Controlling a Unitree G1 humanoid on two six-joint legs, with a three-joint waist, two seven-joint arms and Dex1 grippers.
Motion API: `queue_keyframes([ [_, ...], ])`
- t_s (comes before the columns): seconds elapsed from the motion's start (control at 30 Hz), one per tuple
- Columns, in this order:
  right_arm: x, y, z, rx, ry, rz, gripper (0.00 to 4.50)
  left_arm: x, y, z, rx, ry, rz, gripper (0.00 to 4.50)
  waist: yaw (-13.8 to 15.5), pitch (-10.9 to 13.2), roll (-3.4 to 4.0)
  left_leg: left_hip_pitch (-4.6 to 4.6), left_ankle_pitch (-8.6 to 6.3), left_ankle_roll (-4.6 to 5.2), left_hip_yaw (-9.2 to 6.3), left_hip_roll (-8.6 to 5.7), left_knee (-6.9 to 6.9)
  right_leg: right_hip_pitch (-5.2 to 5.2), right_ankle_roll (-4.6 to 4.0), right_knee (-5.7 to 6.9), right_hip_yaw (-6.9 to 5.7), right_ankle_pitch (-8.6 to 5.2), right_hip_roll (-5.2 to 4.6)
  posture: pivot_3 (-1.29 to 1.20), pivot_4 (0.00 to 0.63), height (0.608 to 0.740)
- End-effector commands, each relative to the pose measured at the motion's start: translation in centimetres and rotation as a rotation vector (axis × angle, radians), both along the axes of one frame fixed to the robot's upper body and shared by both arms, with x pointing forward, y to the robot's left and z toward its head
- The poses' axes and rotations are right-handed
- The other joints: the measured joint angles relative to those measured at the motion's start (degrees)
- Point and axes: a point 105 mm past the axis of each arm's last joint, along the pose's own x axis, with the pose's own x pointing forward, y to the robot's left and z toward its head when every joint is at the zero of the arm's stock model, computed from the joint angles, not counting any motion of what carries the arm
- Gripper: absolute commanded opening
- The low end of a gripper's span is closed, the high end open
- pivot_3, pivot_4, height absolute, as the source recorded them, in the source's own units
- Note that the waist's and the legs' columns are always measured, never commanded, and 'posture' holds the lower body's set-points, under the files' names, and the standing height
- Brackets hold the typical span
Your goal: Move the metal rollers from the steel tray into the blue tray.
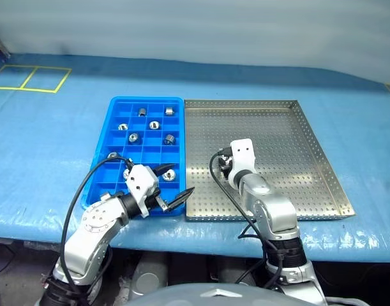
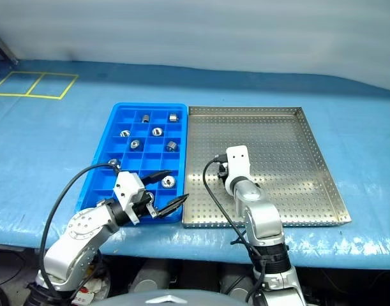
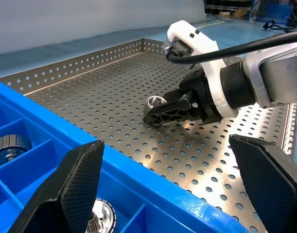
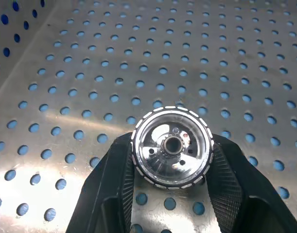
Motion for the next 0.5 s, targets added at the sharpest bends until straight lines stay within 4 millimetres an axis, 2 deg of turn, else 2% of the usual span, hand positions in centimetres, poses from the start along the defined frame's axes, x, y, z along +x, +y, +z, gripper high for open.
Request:
queue_keyframes([
  [0.03,1.3,1.5,5.9,0.001,-0.192,0.075,1.71,-0.4,0.5,1.8,-0.012,-0.084,0.036,4.5,0.0,0.0,0.03,0.0,0.0,0.0,0.01,0.0,0.0,-0.02,0.01,0.02,0.01,0.01,0.0,0.35,0.15,0.74],
  [0.13,2.1,3.2,8.5,-0.016,-0.265,0.144,1.71,-0.7,1.1,1.8,-0.009,-0.087,0.077,4.5,0.7,0.0,0.04,0.01,0.0,0.0,-0.01,0.01,-0.01,-0.03,0.01,0.03,-0.02,0.01,0.02,0.39,0.15,0.74],
  [0.23,2.6,5.3,10.0,-0.017,-0.305,0.233,1.71,-0.9,1.7,1.9,-0.007,-0.096,0.125,4.5,1.7,0.0,0.03,0.04,0.0,0.0,-0.01,0.0,-0.13,-0.03,-0.02,0.01,-0.03,-0.01,0.04,0.44,0.15,0.74],
  [0.33,2.8,7.9,10.2,-0.022,-0.312,0.335,1.71,-1.3,2.6,1.7,0.011,-0.101,0.185,4.5,2.9,0.0,0.03,0.03,0.0,0.0,0.0,-0.04,-0.28,-0.06,-0.05,-0.02,-0.05,-0.02,0.02,0.5,0.15,0.74],
  [0.5,2.9,10.5,9.2,-0.016,-0.29,0.424,1.71,-2.2,3.6,1.6,0.02,-0.09,0.259,4.5,6.2,0.0,0.03,-0.02,0.0,-0.01,0.03,-0.08,-0.38,-0.09,-0.03,-0.07,-0.13,-0.05,0.0,0.57,0.15,0.74],
])
